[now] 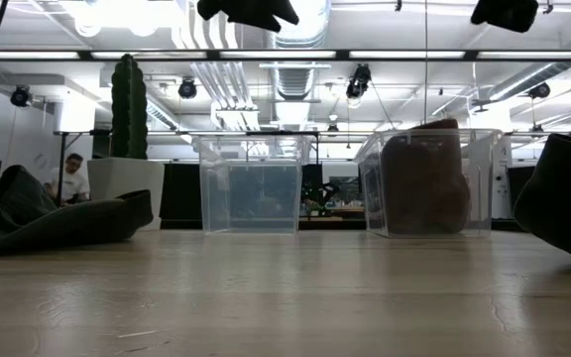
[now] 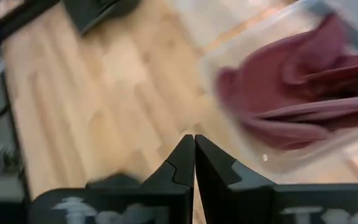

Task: Pick & Place hat
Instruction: Put the right black cap into the left transparent bin

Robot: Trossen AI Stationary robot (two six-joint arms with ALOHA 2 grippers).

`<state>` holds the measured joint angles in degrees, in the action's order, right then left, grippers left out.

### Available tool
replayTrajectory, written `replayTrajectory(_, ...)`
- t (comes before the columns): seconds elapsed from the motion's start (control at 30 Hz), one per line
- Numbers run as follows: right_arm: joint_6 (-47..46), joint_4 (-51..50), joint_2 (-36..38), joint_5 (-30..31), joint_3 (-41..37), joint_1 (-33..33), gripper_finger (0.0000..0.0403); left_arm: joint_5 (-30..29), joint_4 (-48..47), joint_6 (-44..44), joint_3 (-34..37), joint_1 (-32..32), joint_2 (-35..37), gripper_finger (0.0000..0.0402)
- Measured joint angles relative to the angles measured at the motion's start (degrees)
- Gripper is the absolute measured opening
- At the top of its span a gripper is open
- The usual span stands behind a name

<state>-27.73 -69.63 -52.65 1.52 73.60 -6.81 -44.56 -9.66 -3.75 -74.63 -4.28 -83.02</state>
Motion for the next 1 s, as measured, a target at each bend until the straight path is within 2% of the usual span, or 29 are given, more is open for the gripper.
replayTrajectory(0.2,-5.01,0.09,-2.08,0.15,-2.73,12.54,0.0009,-0.04,-0.03,-2.23,0.01,-3.94,0.16,0.0213)
replayTrajectory(0.43,-12.86,-0.02,-4.03,-0.01,-5.89,24.02,0.0009,-0.31,-0.06,-8.73,0.00,-7.46,0.50,0.0213)
replayTrajectory(0.67,-33.53,-0.51,-3.39,-0.47,-10.78,34.83,0.0009,-0.28,-3.35,-20.10,0.00,-9.16,0.46,0.0213)
replayTrajectory(0.8,-42.40,-0.52,-3.05,-0.73,-14.58,40.70,0.0009,-0.29,-6.78,-25.96,0.00,-9.80,0.44,0.0213)
replayTrajectory(0.9,-47.74,-0.50,-2.82,-3.16,-17.02,43.47,0.0009,-0.29,-8.95,-28.66,0.00,-10.19,0.39,0.0213)
replayTrajectory(1.0,-51.23,-0.41,-2.84,-8.03,-18.65,44.80,0.0015,-0.31,-9.94,-29.20,0.42,-10.27,0.39,0.0213)
